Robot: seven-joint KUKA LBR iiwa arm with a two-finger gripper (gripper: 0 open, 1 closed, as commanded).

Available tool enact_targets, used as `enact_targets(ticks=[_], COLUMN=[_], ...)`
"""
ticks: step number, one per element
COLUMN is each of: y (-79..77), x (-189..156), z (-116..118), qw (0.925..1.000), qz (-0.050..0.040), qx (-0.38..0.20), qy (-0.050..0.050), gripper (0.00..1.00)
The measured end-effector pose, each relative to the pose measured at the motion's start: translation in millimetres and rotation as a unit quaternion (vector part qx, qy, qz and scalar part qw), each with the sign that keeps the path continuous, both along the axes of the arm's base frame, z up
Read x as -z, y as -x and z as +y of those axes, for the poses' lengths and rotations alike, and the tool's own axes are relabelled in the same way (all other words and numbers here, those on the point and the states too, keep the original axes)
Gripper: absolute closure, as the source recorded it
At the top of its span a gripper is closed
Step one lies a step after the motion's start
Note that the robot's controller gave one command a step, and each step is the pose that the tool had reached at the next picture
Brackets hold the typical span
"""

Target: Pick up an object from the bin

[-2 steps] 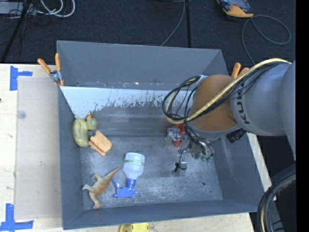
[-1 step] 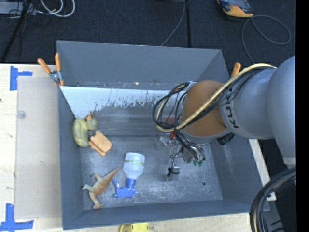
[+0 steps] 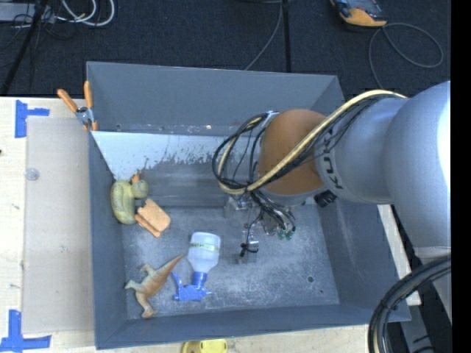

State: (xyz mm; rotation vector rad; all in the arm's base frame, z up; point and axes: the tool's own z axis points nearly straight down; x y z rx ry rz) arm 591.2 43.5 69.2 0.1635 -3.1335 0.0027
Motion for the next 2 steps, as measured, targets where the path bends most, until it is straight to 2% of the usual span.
enact_targets(ticks=[1, 2], y=[9.8, 24.5], x=[-0.9, 0.3], z=[29.1, 43.4], qw=[1.0000, 1.0000], qz=[0.0004, 0.0024], qx=[-0.007, 0.009], qy=[-0.002, -0.001], gripper=[0.00, 0.00])
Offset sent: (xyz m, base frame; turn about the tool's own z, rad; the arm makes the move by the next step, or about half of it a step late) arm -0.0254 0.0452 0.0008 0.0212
